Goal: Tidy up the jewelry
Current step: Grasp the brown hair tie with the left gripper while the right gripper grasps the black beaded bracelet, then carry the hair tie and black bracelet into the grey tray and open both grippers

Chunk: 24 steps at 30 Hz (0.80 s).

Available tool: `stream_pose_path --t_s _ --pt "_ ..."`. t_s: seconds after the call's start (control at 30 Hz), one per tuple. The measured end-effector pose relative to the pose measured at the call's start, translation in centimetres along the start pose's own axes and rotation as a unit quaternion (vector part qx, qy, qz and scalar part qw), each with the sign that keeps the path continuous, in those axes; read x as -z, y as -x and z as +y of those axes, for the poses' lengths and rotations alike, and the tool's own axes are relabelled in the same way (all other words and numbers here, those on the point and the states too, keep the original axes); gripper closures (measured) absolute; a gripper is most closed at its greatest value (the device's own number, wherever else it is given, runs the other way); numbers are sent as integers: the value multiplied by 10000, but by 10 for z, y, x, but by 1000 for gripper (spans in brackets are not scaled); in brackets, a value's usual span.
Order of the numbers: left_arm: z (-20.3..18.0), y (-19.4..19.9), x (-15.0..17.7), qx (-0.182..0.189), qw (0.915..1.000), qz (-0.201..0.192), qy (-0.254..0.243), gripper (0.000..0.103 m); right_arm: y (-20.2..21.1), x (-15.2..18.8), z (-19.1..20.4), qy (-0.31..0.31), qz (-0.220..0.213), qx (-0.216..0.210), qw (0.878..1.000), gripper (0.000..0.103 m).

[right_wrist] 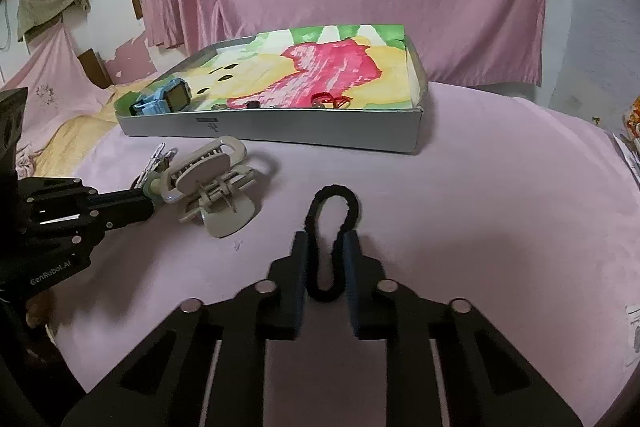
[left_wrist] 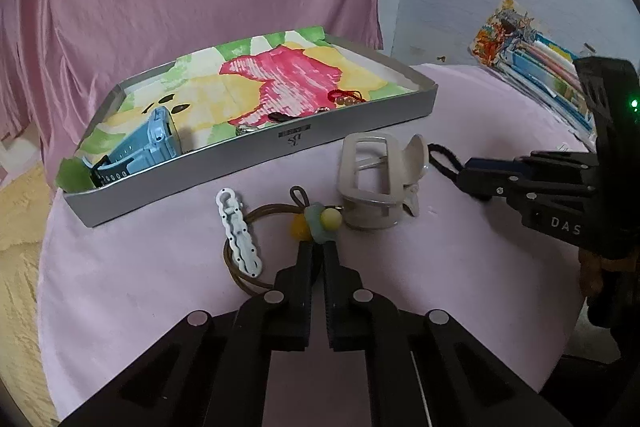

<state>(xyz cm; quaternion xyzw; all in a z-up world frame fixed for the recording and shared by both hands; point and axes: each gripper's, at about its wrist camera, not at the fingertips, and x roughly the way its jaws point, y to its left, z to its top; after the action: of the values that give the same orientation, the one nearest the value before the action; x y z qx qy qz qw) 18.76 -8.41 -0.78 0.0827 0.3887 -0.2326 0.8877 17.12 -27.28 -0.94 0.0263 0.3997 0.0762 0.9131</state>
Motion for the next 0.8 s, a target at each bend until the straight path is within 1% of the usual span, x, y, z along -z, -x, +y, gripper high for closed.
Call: stream_pose_path --t_s 0.3,0.57,0.63,0.7,0.8 --pt "6 20 5 304 9986 -263 348 98 7 11 6 -26 -3 -234 9997 94" --pt "0 35 15 506 9973 -316 434 98 20 26 15 -15 45 -476 9989 95" --pt "-2 37 19 549 9970 -298 457 98 23 29 18 -4 36 -529 9986 96" --pt "-4 40 22 607 9964 -297 508 98 27 31 19 -9 -36 -579 9983 102" --pt "-5 44 24 691 9953 -335 585 98 31 32 21 25 -76 -640 9979 102"
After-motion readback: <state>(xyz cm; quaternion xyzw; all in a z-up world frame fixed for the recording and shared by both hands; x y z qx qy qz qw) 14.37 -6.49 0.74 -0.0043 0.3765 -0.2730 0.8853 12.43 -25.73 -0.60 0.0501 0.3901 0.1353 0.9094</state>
